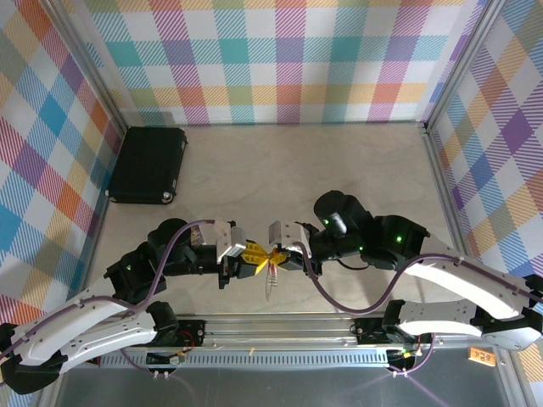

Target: Put the keys on the keyring

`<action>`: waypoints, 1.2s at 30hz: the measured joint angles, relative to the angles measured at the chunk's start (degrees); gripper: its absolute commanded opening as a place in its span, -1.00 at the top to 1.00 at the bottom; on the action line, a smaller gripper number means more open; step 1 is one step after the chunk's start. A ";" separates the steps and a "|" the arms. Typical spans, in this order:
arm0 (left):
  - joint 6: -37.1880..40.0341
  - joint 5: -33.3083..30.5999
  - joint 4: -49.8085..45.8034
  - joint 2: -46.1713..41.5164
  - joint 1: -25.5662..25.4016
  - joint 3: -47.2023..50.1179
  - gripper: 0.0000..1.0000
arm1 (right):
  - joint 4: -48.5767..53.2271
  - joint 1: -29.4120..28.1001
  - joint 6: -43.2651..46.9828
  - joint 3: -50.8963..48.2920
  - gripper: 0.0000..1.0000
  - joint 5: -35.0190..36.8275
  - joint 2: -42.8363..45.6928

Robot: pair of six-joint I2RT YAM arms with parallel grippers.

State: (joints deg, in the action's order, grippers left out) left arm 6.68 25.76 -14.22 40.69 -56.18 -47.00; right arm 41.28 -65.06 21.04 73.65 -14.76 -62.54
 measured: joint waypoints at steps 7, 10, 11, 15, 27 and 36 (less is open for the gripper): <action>0.31 0.22 -0.46 0.42 0.00 -0.02 0.84 | -0.02 0.00 0.00 0.00 1.00 -0.04 -0.02; 0.96 0.35 -0.68 0.35 0.00 -0.09 1.00 | -0.04 0.11 0.00 0.00 1.00 -0.07 -0.02; 0.85 0.37 -0.70 0.33 0.00 -0.09 1.00 | -0.02 0.11 -0.02 0.00 1.00 -0.04 -0.02; 0.81 0.33 -0.61 0.02 0.00 -0.09 1.00 | -0.17 0.13 -0.28 0.00 1.00 -0.09 -0.02; -2.08 0.85 7.82 -2.12 0.00 2.82 1.00 | -4.44 0.11 -1.55 -1.14 0.71 -0.90 2.12; -4.24 2.29 15.47 -2.12 0.00 5.75 1.00 | -7.87 0.11 -3.19 -4.11 0.55 -0.68 5.05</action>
State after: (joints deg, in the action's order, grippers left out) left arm 2.44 28.05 1.26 38.57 -56.18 -41.25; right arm 33.41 -64.95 17.85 69.54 -15.44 -57.49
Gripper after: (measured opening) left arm 0.063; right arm 0.189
